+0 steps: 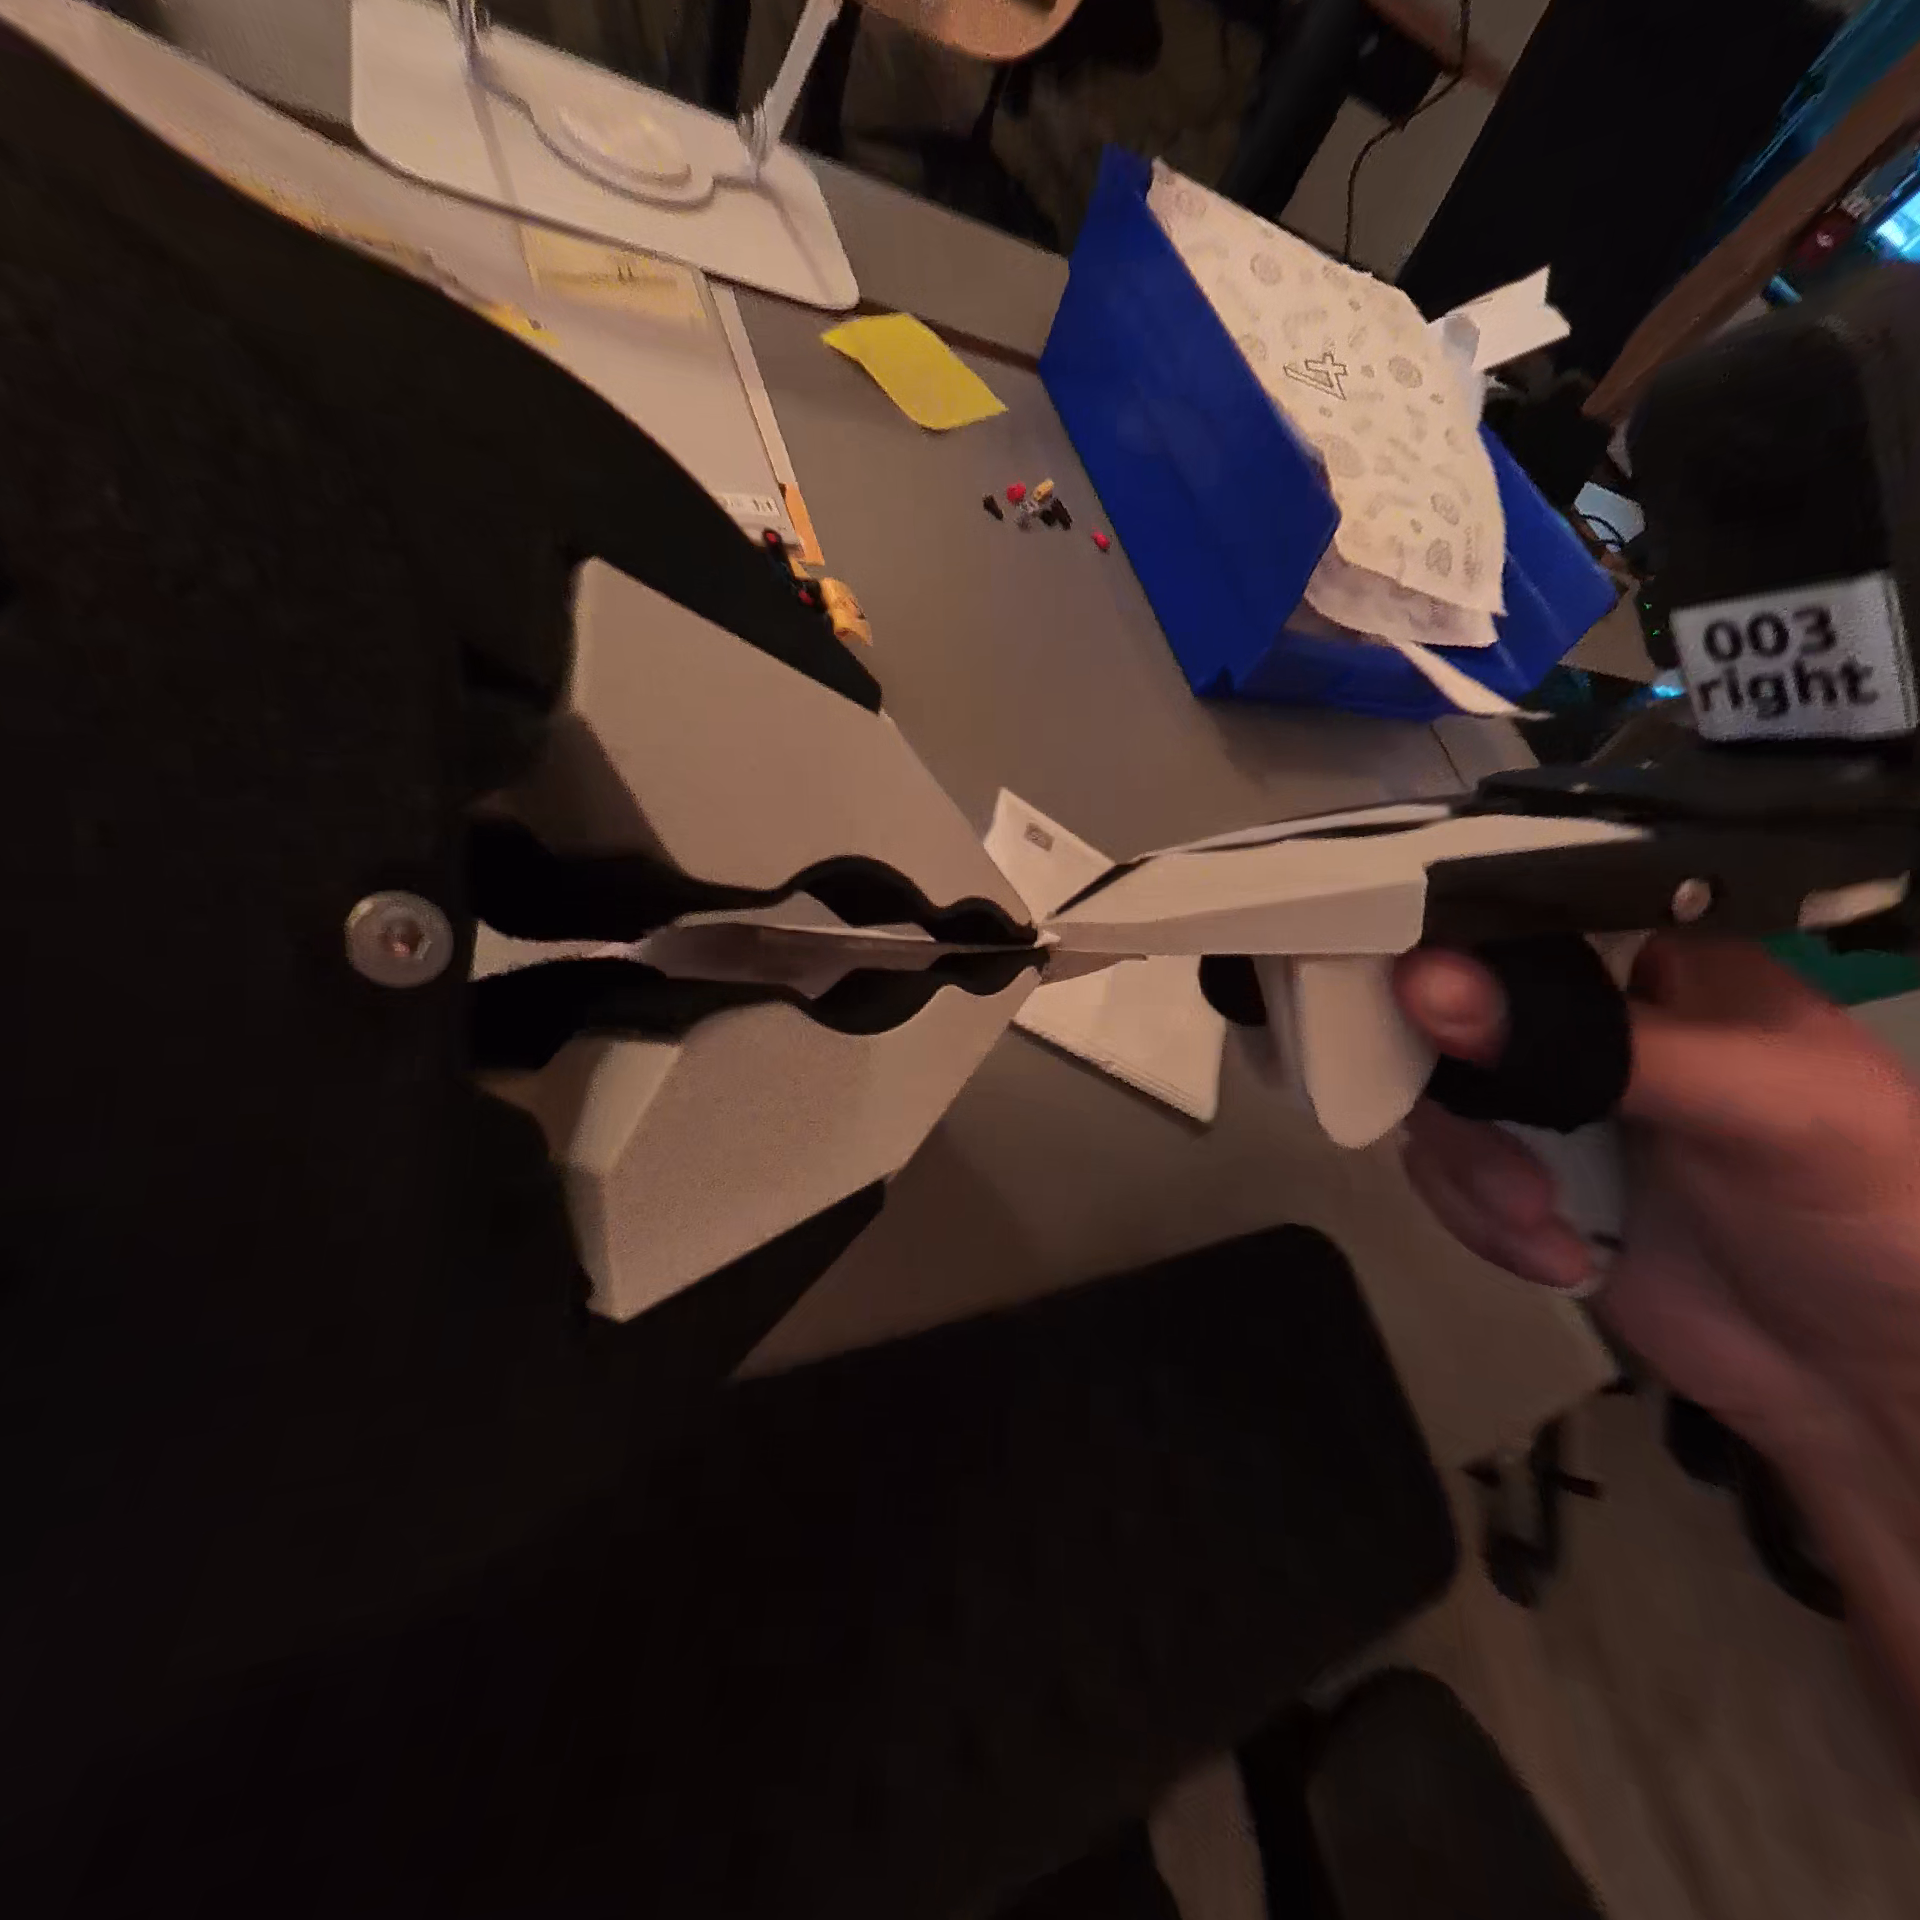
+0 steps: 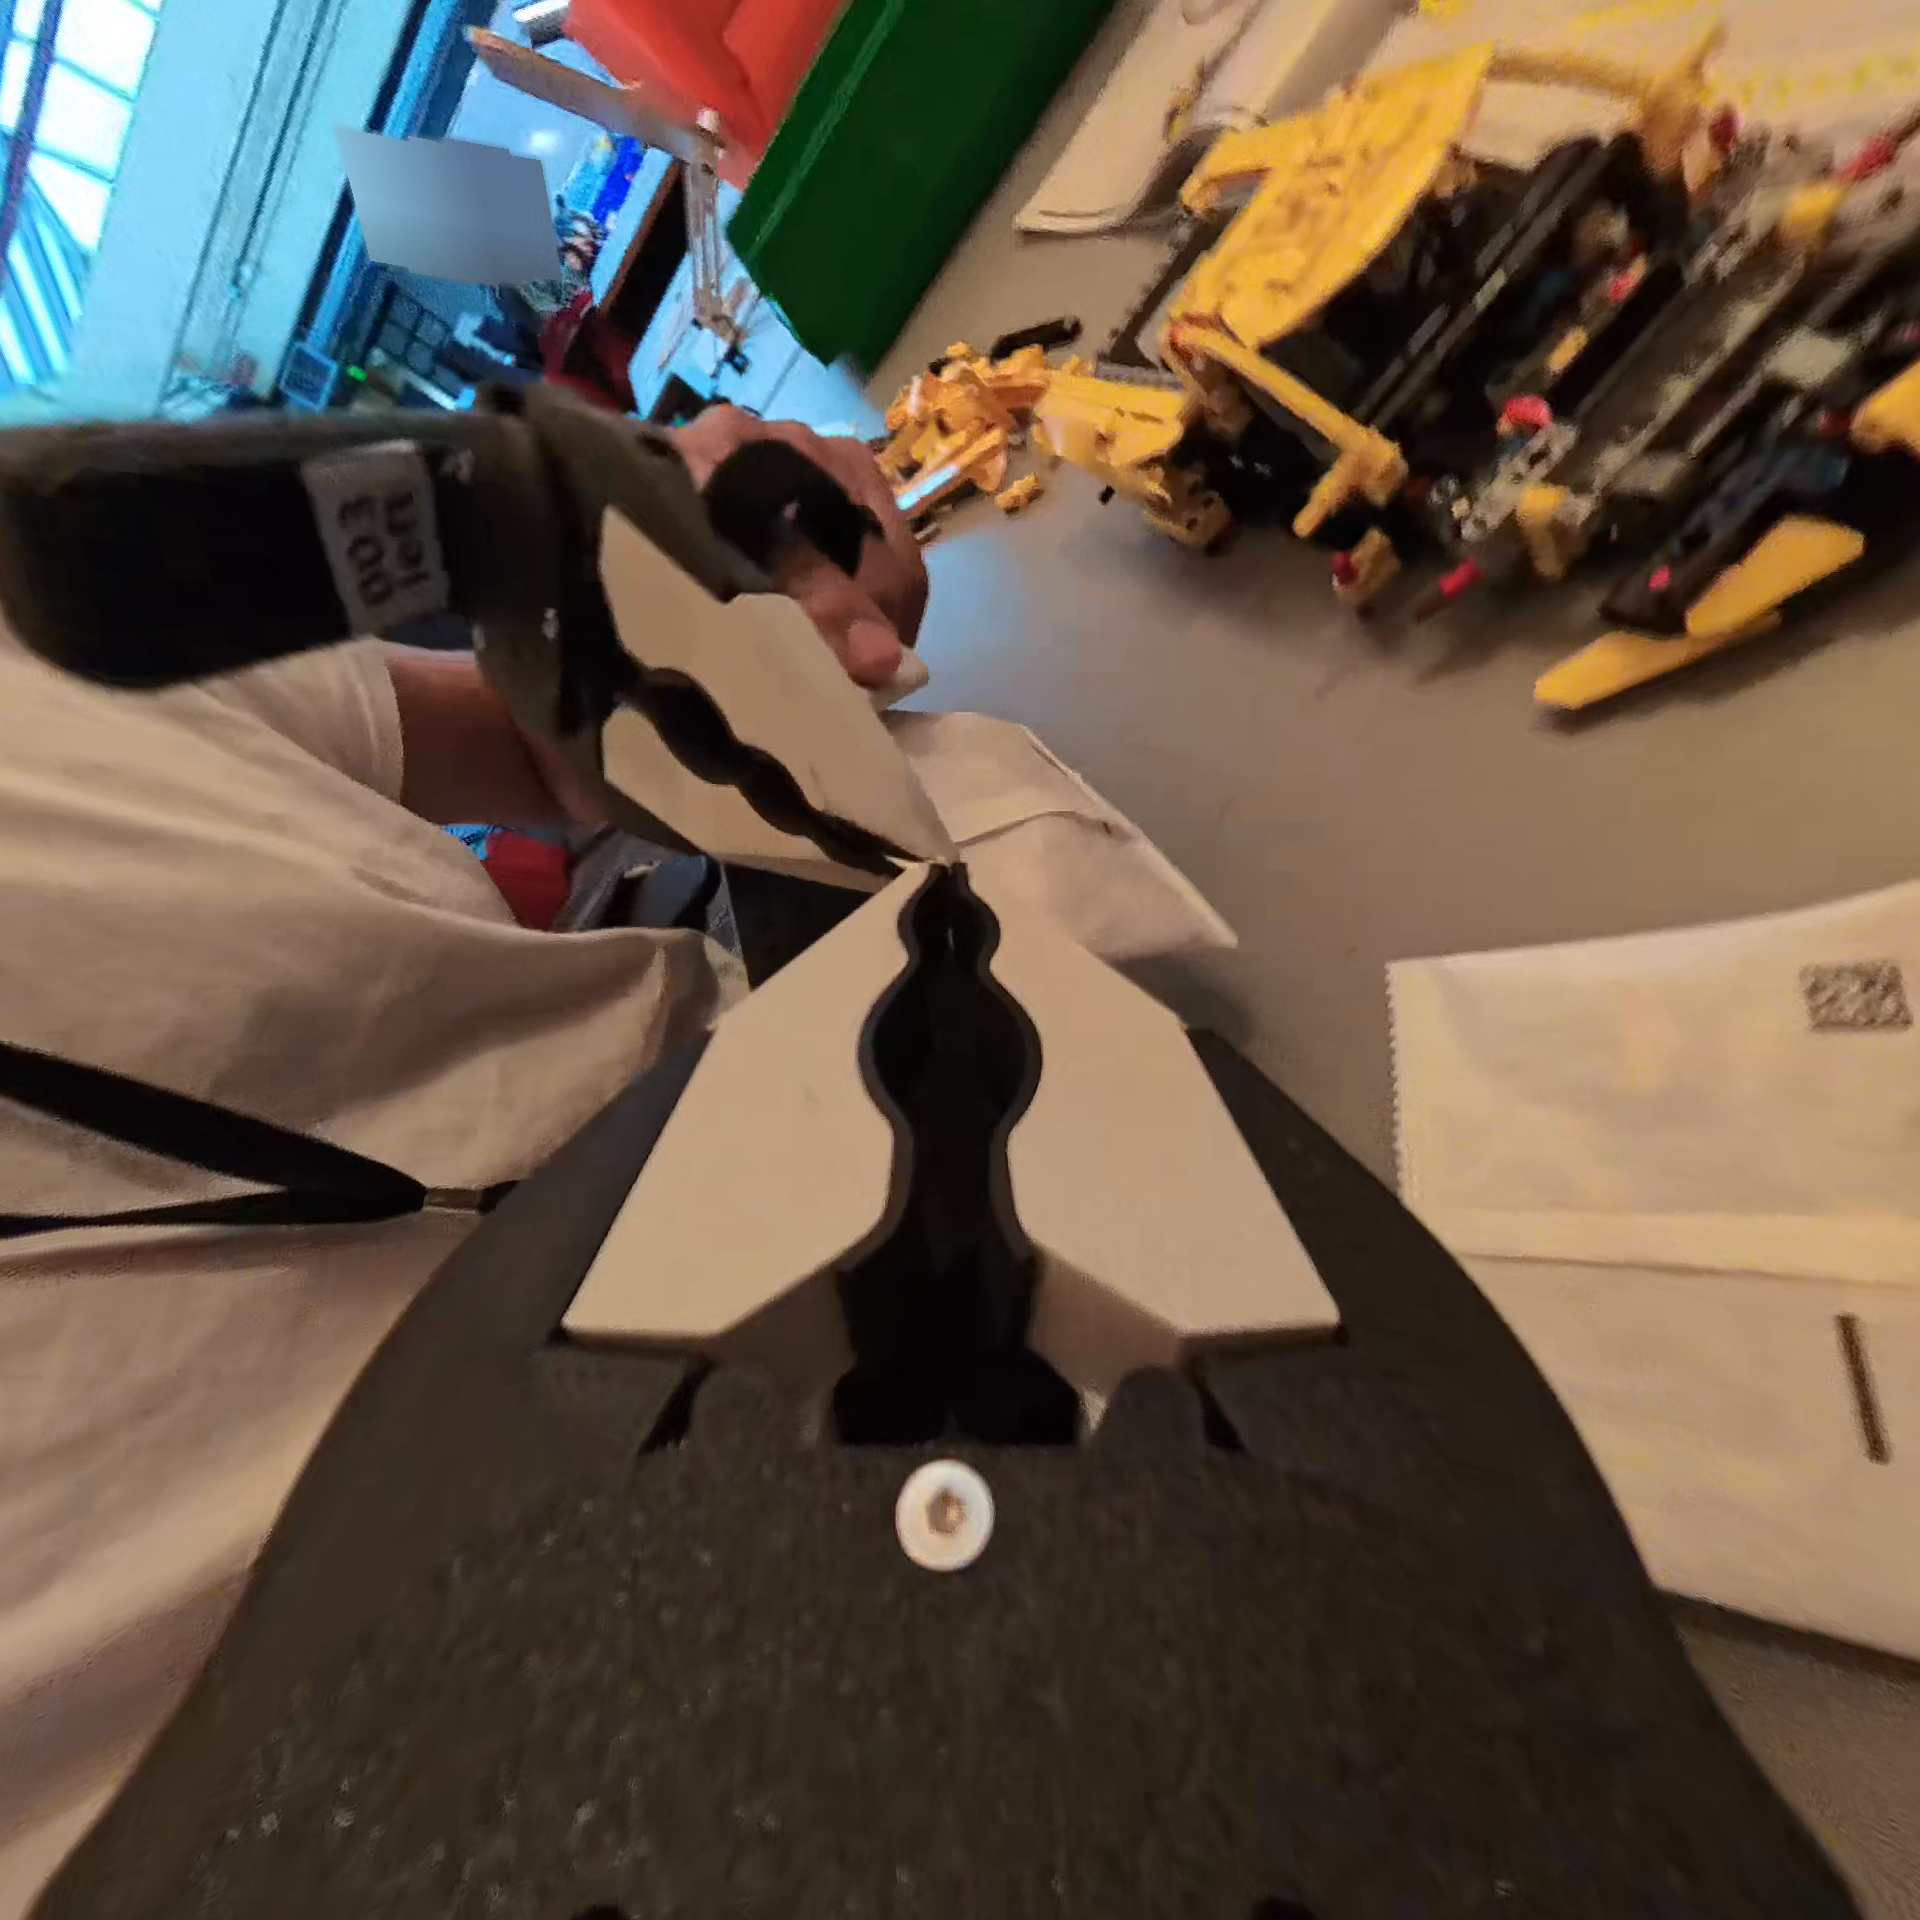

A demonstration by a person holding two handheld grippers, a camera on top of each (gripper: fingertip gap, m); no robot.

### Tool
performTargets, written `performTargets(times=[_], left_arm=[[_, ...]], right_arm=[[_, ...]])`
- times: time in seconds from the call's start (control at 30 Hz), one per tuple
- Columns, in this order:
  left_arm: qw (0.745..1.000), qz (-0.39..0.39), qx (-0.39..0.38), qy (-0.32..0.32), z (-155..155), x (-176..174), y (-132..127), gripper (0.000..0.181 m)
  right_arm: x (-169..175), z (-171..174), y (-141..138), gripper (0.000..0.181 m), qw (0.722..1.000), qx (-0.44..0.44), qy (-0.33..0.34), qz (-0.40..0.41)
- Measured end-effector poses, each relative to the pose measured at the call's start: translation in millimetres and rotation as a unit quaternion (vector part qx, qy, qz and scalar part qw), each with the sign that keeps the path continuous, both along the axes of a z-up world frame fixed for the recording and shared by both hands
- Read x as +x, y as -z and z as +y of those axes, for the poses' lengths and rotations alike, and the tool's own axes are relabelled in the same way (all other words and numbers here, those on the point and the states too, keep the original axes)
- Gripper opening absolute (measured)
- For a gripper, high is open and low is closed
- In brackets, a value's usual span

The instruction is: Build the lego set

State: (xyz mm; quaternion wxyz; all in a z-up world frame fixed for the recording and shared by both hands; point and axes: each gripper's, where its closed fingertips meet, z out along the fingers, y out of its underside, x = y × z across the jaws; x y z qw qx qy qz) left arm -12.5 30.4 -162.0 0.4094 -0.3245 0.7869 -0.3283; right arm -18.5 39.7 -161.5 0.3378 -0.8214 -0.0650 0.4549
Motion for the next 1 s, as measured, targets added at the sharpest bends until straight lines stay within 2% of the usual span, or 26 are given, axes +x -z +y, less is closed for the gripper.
performTargets(times=[0.1,0.33,0.4,0.43,0.47,0.53,0.63,0.77,0.87,0.9,0.97,1.0], left_arm=[[0.999,-0.007,0.049,-0.005,4,-2,21,0.0],[0.991,-0.016,0.128,-0.032,17,-7,46,0.0],[0.994,-0.028,0.106,-0.014,5,-10,41,0.0],[0.993,-0.033,0.116,-0.018,6,-9,42,0.0],[0.991,-0.036,0.123,-0.023,10,-8,43,0.0],[0.996,-0.028,0.079,-0.021,11,-9,42,0.0],[0.996,-0.023,0.081,-0.027,11,-6,44,0.0],[0.998,-0.018,0.045,-0.026,10,-9,41,0.0],[0.999,-0.019,0.035,-0.018,6,-9,41,0.0],[0.999,-0.02,0.031,-0.022,8,-9,39,0.0],[0.999,-0.019,0.018,-0.021,10,-8,38,0.0],[1.0,-0.018,0.009,-0.02,8,-8,37,0.0]], right_arm=[[-1,4,21,0.0,0.999,-0.039,0.024,-0.03],[-5,17,47,0.0,0.992,-0.075,0.077,-0.061],[18,23,58,0.0,0.984,-0.071,0.125,-0.104],[20,24,53,0.0,0.986,-0.075,0.137,-0.06],[22,22,53,0.0,0.985,-0.071,0.139,-0.07],[22,20,55,0.0,0.983,-0.066,0.139,-0.104],[27,25,58,0.0,0.983,-0.073,0.149,-0.08],[36,30,64,0.0,0.979,-0.069,0.178,-0.071],[54,29,64,0.0,0.973,-0.064,0.198,-0.1],[57,30,59,0.0,0.974,-0.063,0.202,-0.081],[57,30,63,0.0,0.971,-0.058,0.195,-0.123],[57,30,64,0.0,0.972,-0.06,0.193,-0.118]])
